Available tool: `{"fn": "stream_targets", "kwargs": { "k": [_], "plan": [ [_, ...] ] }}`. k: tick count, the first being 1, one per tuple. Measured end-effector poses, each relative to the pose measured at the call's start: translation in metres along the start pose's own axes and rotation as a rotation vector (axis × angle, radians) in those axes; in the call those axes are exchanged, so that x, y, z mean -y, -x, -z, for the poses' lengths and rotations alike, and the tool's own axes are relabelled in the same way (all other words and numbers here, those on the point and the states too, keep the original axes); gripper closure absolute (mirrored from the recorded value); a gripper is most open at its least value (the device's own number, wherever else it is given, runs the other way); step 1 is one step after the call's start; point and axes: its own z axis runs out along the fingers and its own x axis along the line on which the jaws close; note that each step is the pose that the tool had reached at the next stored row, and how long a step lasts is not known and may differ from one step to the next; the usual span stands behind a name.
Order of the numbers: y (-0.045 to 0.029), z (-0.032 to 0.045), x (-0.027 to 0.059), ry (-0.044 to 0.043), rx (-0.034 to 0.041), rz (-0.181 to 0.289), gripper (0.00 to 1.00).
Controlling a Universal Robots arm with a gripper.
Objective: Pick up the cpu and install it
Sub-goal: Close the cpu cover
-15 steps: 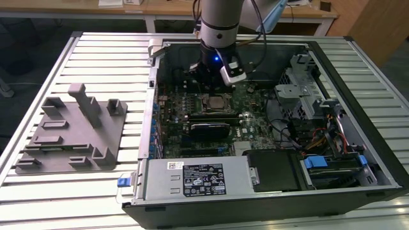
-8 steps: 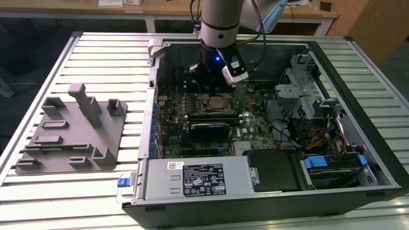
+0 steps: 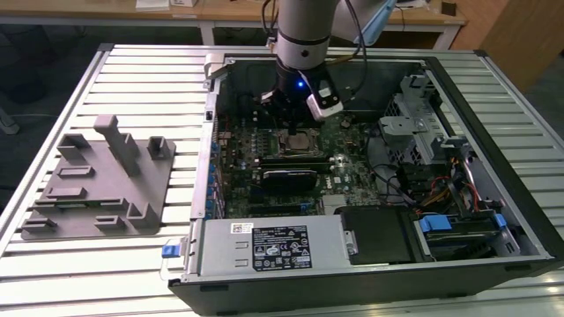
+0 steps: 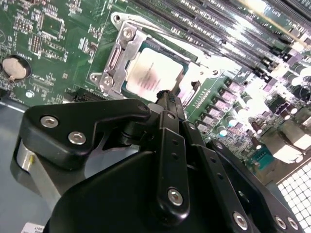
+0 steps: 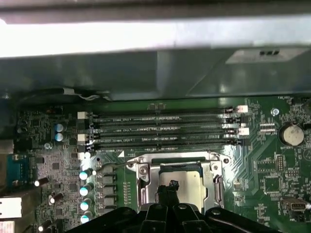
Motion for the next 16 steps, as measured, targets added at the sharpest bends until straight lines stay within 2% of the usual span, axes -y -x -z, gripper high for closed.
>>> {"fn": "stream_targets", "kwargs": {
  "k": [4,10,16],
  "plan": [
    [0.0002,-0.0037,0.003,0.0003,0.0011,-0.017,0.89],
    [-0.0007,-0.0081,0.0035,0.0003,0.0044,-0.076,0.89],
    [-0.006,-0.013,0.0041,0.0002,0.0046,-0.081,0.89]
  ]
}}
